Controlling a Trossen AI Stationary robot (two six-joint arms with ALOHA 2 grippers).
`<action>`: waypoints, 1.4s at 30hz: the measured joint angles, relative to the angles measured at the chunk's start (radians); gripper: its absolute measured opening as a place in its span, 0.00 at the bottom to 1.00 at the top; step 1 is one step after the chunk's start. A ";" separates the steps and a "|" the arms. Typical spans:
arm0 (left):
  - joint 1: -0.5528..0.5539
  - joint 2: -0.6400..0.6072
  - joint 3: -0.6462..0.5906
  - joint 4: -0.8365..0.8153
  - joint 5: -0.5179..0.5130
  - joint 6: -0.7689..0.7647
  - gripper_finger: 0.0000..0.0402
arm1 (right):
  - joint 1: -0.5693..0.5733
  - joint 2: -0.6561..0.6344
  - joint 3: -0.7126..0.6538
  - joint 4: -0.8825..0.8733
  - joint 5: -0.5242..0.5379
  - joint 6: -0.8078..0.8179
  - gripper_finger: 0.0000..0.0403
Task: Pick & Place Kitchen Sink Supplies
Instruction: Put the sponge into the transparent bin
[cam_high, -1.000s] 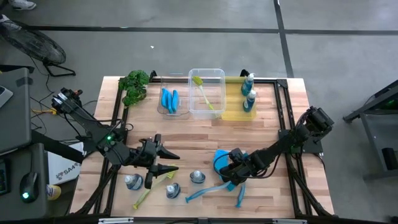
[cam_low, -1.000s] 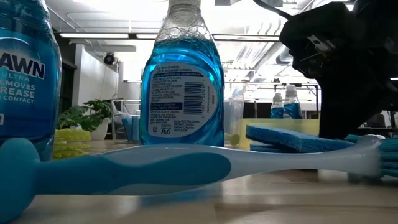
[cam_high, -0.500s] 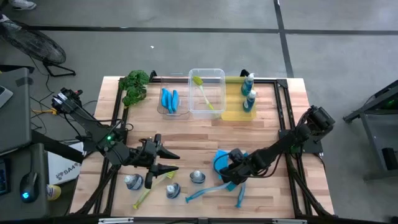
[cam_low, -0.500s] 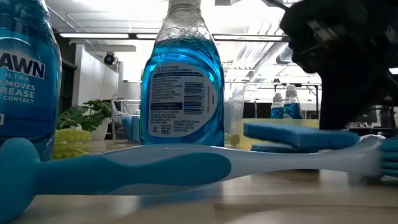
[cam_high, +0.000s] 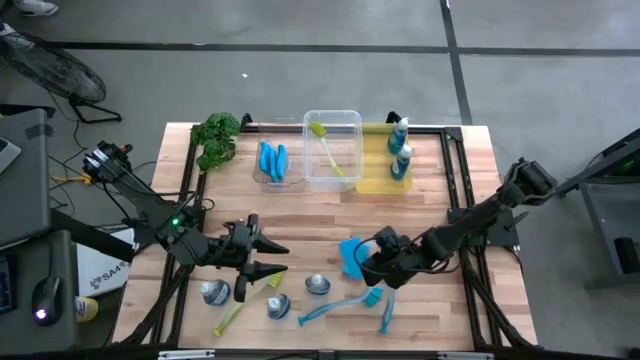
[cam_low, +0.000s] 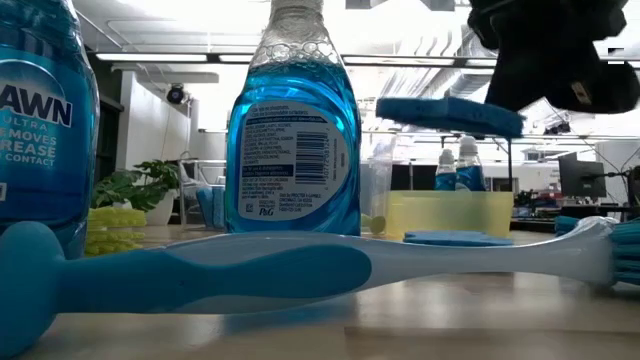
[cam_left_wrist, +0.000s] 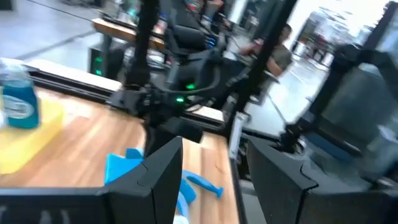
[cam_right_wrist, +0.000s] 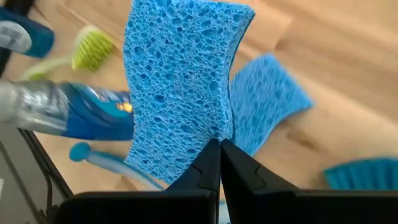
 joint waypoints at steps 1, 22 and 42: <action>0.000 0.000 0.000 0.004 -0.020 -0.005 0.44 | 0.000 -0.013 0.000 -0.010 0.018 -0.013 0.00; 0.344 0.069 0.000 0.019 0.046 -0.132 0.50 | -0.011 -0.260 0.000 -0.030 0.423 -0.604 0.00; 0.598 0.134 0.000 0.115 0.399 -0.320 0.72 | -0.250 -0.350 0.091 -0.089 0.075 -1.313 0.00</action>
